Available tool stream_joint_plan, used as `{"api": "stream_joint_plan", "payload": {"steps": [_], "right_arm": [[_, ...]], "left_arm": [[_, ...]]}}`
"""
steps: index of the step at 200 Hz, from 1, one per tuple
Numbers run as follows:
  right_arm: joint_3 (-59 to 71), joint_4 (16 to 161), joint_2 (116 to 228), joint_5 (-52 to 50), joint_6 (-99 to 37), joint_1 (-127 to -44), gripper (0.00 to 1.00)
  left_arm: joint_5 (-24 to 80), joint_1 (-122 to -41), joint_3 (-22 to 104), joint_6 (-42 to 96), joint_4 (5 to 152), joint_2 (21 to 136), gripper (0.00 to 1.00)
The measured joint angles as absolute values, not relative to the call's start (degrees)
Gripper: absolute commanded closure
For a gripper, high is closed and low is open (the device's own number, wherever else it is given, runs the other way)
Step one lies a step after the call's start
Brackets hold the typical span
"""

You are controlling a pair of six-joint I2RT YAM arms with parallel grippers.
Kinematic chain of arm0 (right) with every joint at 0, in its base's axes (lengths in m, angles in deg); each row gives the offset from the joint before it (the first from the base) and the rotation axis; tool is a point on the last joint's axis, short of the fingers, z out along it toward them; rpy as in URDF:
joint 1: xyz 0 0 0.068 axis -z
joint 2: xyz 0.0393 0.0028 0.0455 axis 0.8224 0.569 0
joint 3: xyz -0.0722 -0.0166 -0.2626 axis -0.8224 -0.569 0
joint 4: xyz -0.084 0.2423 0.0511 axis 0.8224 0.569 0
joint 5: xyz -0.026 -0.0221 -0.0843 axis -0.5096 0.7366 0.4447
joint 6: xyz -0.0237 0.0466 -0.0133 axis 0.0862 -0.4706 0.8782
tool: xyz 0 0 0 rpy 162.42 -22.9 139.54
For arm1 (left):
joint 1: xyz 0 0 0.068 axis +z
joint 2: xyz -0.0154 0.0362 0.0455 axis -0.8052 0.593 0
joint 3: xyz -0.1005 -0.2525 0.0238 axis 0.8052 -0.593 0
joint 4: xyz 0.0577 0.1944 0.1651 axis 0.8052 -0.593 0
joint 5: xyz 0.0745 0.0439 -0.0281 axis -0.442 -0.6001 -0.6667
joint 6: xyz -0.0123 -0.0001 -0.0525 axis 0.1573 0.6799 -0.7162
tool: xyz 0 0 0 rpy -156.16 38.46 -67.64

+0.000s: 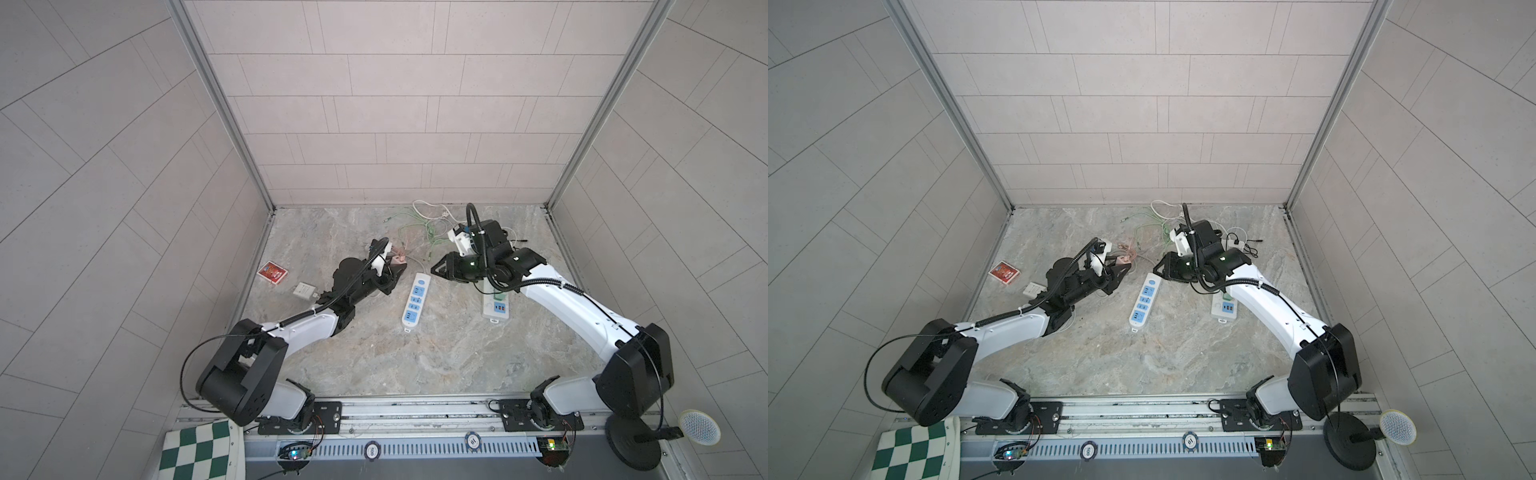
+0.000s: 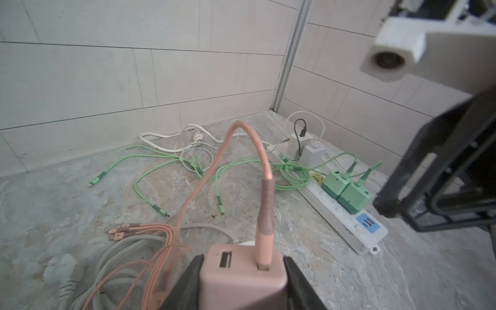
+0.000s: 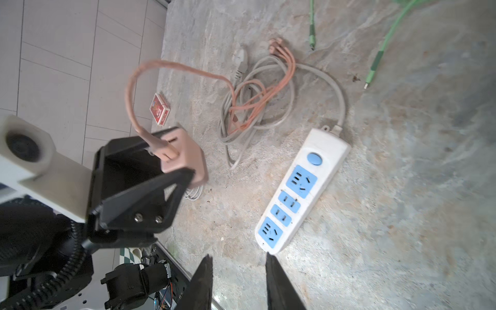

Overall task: Insert plugs into power strip
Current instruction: Pick up the plug from the top-center of the table, then move the socket to the center of the table.

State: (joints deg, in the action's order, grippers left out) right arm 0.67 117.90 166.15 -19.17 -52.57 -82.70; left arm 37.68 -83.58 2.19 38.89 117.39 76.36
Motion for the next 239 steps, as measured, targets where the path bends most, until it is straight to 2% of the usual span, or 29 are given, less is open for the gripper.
{"api": "stream_joint_plan", "payload": {"steps": [133,239], "right_arm": [[16.6,124.4,180.4,-16.2,-50.1,-89.2,0.65],[17.3,129.4,183.2,-16.2,-48.0,-90.5,0.67]], "left_arm": [[40.5,-86.7,0.5,42.8,119.6,76.8,0.64],[42.1,-86.7,0.6,46.1,116.8,76.8,0.65]]}}
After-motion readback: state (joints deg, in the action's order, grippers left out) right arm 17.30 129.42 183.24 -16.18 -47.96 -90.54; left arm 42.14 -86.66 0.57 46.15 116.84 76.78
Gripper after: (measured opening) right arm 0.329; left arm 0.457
